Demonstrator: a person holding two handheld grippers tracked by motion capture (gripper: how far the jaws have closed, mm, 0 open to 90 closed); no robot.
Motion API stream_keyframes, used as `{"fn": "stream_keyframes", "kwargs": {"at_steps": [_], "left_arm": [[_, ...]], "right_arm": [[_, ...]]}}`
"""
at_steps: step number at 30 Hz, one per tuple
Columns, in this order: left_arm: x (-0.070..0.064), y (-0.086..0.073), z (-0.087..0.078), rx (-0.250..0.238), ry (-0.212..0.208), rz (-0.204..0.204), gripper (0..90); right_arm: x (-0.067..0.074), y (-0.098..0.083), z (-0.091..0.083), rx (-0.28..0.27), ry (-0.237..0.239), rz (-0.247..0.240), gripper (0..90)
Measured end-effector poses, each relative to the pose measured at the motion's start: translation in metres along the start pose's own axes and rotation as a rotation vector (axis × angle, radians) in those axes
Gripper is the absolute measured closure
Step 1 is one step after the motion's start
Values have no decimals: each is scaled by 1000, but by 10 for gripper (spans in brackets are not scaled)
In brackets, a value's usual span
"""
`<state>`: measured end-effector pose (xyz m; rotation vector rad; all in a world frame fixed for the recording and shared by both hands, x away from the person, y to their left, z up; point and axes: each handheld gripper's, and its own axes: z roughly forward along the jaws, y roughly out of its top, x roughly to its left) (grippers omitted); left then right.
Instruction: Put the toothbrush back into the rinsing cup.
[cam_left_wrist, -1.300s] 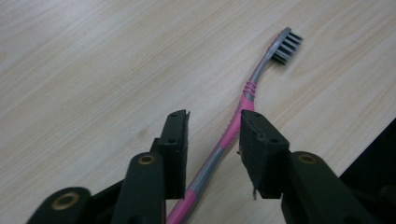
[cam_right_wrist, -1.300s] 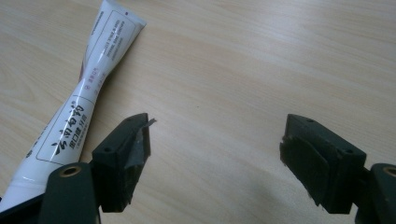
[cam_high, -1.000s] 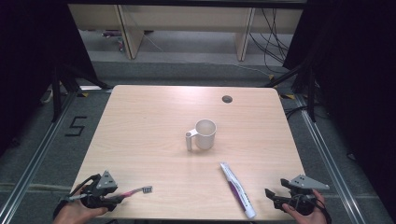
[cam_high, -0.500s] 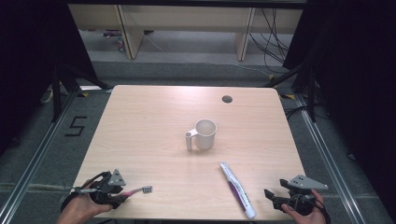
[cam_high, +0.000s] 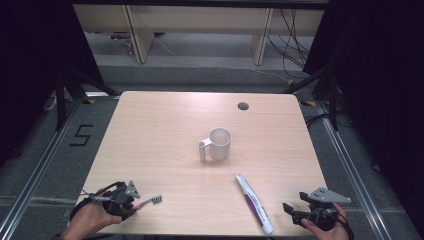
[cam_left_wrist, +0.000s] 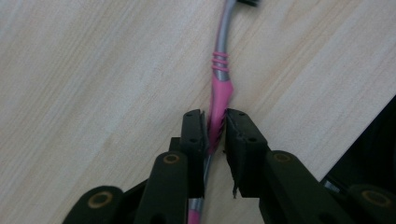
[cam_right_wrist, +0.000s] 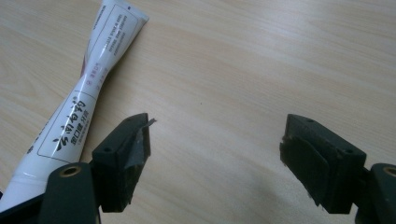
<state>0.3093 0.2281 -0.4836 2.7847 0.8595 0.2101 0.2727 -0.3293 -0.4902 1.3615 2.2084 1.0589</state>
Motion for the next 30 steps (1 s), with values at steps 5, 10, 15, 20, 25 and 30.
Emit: {"fn": "stream_keyframes", "kwargs": {"at_steps": [5, 10, 15, 20, 25, 30], "left_arm": [[0, 7, 1, 43, -8, -3, 808], [2, 12, 2, 79, -25, -10, 815], [2, 15, 2, 104, -27, 2, 820], [-3, 18, 2, 123, -20, 41, 823], [-9, 22, -1, 98, -13, 77, 825], [-7, 25, -12, 47, -10, 72, 825]], "right_arm": [[0, 0, -1, 1, 1, 1, 249], [1, 0, -1, 2, 5, 8, 249], [1, 0, -1, 8, 7, -1, 250], [1, 1, 0, 3, 5, -7, 250], [-2, 1, 0, -7, -7, -40, 251], [0, 1, 0, -6, -6, -9, 251]]}}
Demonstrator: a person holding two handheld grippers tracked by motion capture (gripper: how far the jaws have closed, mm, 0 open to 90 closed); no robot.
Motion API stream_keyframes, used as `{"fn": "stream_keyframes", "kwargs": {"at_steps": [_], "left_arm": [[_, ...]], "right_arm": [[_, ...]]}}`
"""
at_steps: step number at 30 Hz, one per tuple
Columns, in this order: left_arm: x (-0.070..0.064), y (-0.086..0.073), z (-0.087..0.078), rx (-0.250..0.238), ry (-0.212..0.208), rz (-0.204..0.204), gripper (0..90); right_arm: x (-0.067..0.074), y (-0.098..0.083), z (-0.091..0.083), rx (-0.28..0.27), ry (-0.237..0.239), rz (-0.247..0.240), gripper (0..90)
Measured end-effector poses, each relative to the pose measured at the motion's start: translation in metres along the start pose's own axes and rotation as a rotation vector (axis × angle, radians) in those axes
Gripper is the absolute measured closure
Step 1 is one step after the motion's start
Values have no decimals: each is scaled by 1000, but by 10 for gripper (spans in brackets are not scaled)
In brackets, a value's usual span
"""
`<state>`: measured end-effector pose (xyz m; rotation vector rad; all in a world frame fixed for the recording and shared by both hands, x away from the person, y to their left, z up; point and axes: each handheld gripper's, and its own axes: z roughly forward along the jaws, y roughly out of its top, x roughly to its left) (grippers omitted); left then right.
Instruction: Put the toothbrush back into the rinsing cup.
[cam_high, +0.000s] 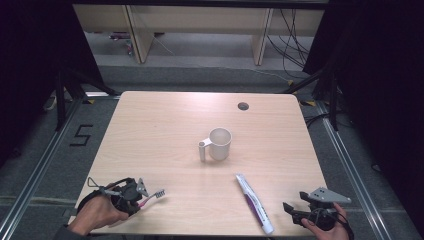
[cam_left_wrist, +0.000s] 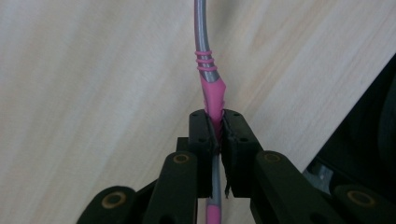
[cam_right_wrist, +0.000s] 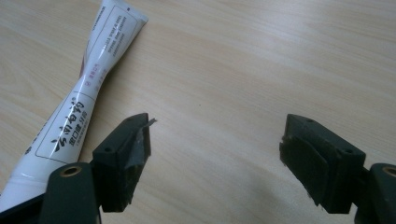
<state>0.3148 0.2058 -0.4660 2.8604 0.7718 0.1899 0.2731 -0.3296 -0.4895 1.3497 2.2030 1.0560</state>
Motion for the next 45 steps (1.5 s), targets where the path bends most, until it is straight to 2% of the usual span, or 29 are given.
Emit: {"fn": "stream_keyframes", "kwargs": {"at_steps": [1, 4, 5, 7, 8, 9, 11, 12, 13, 16, 17, 19, 20, 21, 22, 23, 24, 26, 29, 31, 32, 34, 35, 38, 40, 42, 43, 44, 45], "left_arm": [[2, 1, -6, -33, 4, -4, 825], [4, 4, -17, -85, 18, -10, 826], [4, 4, -17, -85, 18, -10, 826], [5, 6, -25, -141, 24, -9, 826], [6, 7, -29, -178, 29, -18, 826], [7, 11, -39, -258, 55, -14, 826], [7, 14, -46, -341, 93, -44, 826], [8, 16, -51, -372, 109, -46, 826], [8, 16, -51, -372, 109, -46, 826], [10, 25, -58, -475, 114, -71, 825], [10, 27, -59, -496, 128, -64, 826], [9, 30, -59, -501, 116, -74, 826], [10, 32, -59, -508, 117, -59, 825], [9, 35, -60, -516, 130, -60, 826], [10, 37, -59, -519, 117, -58, 826], [10, 44, -59, -550, 158, -56, 826], [10, 44, -59, -550, 158, -56, 825], [10, 55, -56, -604, 161, -73, 825], [10, 69, -53, -641, 160, -77, 825], [11, 79, -49, -653, 134, -72, 825], [11, 83, -48, -662, 143, -78, 825], [12, 90, -45, -671, 138, -75, 825], [12, 93, -44, -676, 137, -82, 825], [14, 100, -42, -692, 137, -97, 825], [15, 105, -41, -721, 144, -107, 825], [18, 108, -41, -731, 144, -118, 825], [18, 110, -42, -752, 155, -138, 825], [19, 111, -42, -762, 157, -143, 825], [20, 112, -43, -779, 178, -156, 825]], "right_arm": [[0, 0, 0, -1, -1, 0, 252], [0, 0, 0, 0, 0, -2, 252], [0, 0, 0, 0, 0, -2, 252], [0, 0, 0, 2, -2, -1, 251], [-1, 0, 0, 2, -6, -2, 251], [-1, 0, 0, 3, -4, -2, 252], [-3, 0, 0, -2, -6, -22, 251], [-3, 0, 1, -3, 2, -18, 251], [1, -1, 0, 8, -4, 17, 251], [0, 0, 0, 0, 2, 7, 251], [0, 0, 0, 8, 8, 20, 251], [0, 0, 0, 8, 7, 19, 252], [-3, 0, 0, 1, 4, -11, 251], [-3, 0, 0, 6, 4, -2, 251], [-3, 0, 1, 2, 3, -8, 252], [-3, 0, 0, 1, 4, -8, 252], [-3, 0, 0, 1, 4, -8, 252], [-3, 0, 1, 3, 3, -9, 252], [-3, 0, 0, 3, 6, -8, 252], [-2, -1, 1, 0, 4, 9, 251], [-4, 0, 0, 0, -8, -18, 251], [-5, -1, 0, 0, -6, -22, 251], [-2, -1, 0, 14, 7, 13, 251], [-2, -1, 0, 14, 8, 15, 251], [-5, -1, 0, 3, 0, -21, 251], [-5, -1, 0, 4, -1, -20, 251], [-3, -1, 0, 9, 6, 9, 251], [-5, -1, -1, 3, -6, -20, 251], [-3, -1, -1, 9, 4, 10, 251]]}}
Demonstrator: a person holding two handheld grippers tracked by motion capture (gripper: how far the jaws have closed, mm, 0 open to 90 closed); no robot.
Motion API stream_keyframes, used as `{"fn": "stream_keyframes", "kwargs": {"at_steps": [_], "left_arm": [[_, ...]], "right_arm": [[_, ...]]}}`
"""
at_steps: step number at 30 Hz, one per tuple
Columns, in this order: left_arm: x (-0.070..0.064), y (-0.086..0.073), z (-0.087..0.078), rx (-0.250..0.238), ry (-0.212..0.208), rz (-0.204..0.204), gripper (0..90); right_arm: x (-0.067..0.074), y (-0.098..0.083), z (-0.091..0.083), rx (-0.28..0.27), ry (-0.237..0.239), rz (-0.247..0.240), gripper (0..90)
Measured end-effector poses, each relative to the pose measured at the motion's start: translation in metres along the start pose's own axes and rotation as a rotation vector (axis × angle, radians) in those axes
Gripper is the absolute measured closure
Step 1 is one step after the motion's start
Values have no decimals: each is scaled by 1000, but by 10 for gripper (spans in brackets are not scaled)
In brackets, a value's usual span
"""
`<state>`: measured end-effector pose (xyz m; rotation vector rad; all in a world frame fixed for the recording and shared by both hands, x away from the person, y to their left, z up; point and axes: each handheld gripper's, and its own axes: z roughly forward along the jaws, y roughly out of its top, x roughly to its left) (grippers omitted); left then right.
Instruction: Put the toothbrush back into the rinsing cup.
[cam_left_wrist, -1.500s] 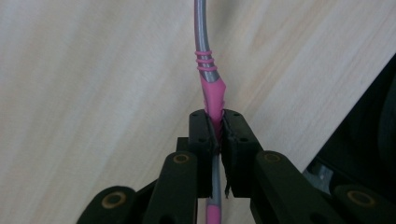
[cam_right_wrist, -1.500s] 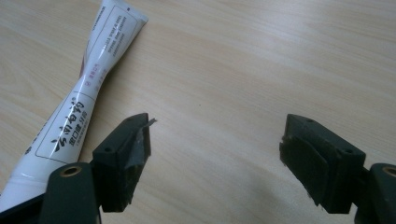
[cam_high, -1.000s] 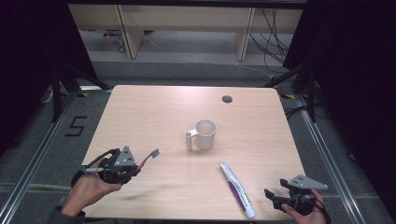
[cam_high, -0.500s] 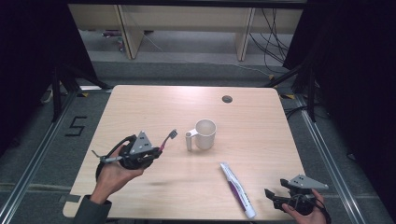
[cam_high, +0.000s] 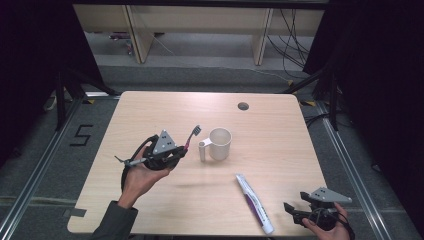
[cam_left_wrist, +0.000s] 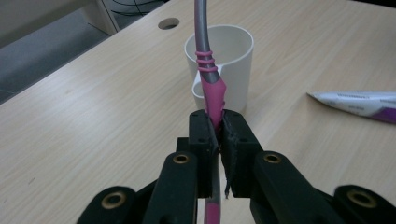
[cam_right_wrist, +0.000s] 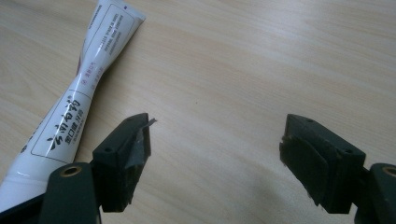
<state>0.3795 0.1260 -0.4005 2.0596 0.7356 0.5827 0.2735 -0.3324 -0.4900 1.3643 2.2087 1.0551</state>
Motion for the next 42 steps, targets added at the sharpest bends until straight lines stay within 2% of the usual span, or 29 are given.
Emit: {"fn": "stream_keyframes", "kwargs": {"at_steps": [2, 3, 4, 5, 6, 7, 10, 14, 15, 18, 19, 31, 33, 34, 35, 36, 38, 42], "left_arm": [[3, 2, 1, -47, 37, -39, 825], [5, 5, 2, -103, 53, -85, 825], [5, 5, 2, -103, 53, -85, 825], [6, 6, 2, -122, 61, -104, 825], [7, 8, 3, -134, 69, -111, 825], [8, 9, 3, -145, 77, -116, 825], [7, 12, 8, -180, 86, -142, 825], [6, 14, 13, -197, 92, -153, 825], [6, 15, 14, -197, 97, -151, 825], [5, 19, 20, -209, 94, -150, 825], [5, 20, 21, -212, 93, -151, 825], [-2, 37, 37, -265, 102, -164, 825], [-2, 39, 40, -267, 106, -167, 825], [-2, 41, 41, -271, 107, -168, 825], [-2, 42, 42, -275, 111, -170, 825], [-2, 43, 44, -280, 112, -175, 825], [-2, 44, 47, -284, 115, -178, 825], [-3, 45, 52, -289, 116, -184, 825]], "right_arm": [[-2, 0, 0, -4, -6, -27, 251], [-2, 0, 0, -4, -5, -27, 251], [-2, 0, 0, -4, -5, -27, 251], [0, 0, 0, 6, 4, 7, 251], [0, 0, 0, 6, 4, 7, 251], [-2, 0, 0, -4, -6, -26, 251], [-3, 0, 0, -8, -17, -29, 251], [-3, 0, 0, -7, -12, -30, 251], [0, 0, 0, 5, 5, 4, 251], [0, 0, 1, 7, 6, 7, 251], [-2, 0, 1, -5, -6, -28, 251], [-3, 0, 1, -3, -4, -30, 251], [-3, 0, 1, -1, -3, -27, 250], [0, -1, 2, 1, 2, -1, 251], [-2, 0, 1, -6, -9, -31, 251], [-1, 0, 2, -1, -1, -10, 251], [-2, 0, 2, -5, -4, -26, 250], [-3, 0, 1, -3, -1, -30, 251]]}}
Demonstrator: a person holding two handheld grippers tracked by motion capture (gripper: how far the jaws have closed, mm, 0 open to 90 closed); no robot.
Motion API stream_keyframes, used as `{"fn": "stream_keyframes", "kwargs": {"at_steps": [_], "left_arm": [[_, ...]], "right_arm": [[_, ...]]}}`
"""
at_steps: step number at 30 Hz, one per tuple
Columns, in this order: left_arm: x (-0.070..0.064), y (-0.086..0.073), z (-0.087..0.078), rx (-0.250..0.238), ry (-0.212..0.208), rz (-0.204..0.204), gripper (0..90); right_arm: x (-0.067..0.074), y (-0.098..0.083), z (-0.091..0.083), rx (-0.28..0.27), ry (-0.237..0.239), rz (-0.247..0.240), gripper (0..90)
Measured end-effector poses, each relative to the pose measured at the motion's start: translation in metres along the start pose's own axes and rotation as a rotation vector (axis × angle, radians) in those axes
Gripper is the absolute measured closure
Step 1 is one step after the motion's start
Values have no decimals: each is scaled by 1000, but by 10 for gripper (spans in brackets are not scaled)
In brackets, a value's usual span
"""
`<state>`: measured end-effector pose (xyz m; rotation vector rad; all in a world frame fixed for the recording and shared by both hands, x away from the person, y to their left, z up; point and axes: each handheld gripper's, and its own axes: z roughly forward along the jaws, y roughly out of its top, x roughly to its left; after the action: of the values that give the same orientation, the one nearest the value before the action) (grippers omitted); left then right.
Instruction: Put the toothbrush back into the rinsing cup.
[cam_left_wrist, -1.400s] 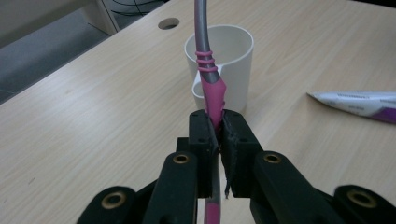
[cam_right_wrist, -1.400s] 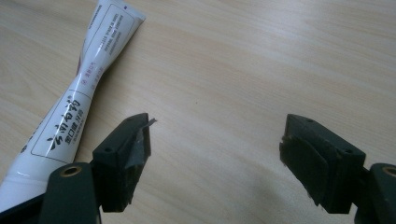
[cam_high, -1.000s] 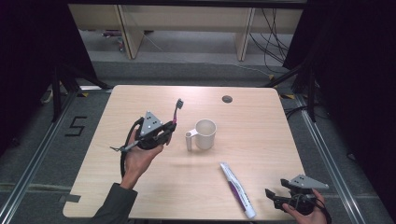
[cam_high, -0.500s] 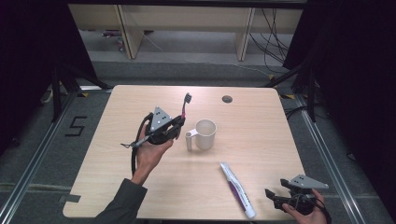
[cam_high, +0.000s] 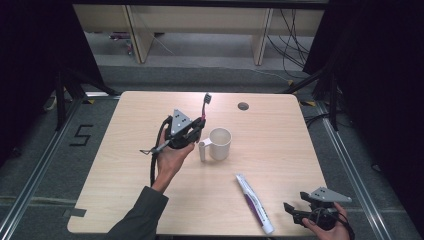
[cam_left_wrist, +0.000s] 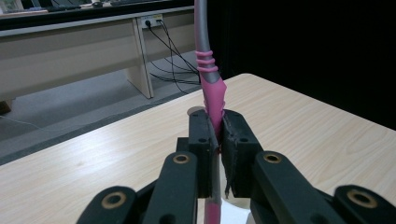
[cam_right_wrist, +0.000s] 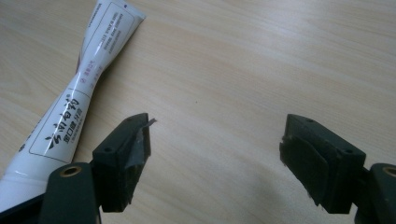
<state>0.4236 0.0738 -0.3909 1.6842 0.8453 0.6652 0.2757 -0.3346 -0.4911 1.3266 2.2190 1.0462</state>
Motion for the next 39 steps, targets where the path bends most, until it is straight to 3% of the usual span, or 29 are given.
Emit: {"fn": "stream_keyframes", "kwargs": {"at_steps": [14, 20, 21, 26, 29, 34, 36, 37, 39], "left_arm": [[-5, -3, 12, 0, -3, -11, 825], [-6, -10, 14, -4, -4, -23, 824], [-7, -11, 14, -3, -4, -22, 824], [-9, -18, 16, 13, -10, -5, 824], [-10, -22, 17, 19, -12, -11, 824], [-7, -29, 16, 28, -17, -29, 823], [-6, -31, 14, 30, -17, -31, 823], [-6, -32, 14, 35, -19, -28, 822], [-6, -34, 13, 34, -18, -33, 822]], "right_arm": [[0, 0, 0, -3, -2, 1, 250], [1, 0, 0, 5, 12, 12, 250], [0, 0, 0, -2, -3, -1, 250], [1, 0, 1, 3, 12, 13, 251], [0, -1, 1, -2, -2, -10, 251], [2, -1, 1, 7, 5, 18, 251], [2, -1, 1, 6, 8, 15, 250], [0, -1, 1, 0, -5, -13, 250], [1, -1, 2, 1, 7, -1, 251]]}}
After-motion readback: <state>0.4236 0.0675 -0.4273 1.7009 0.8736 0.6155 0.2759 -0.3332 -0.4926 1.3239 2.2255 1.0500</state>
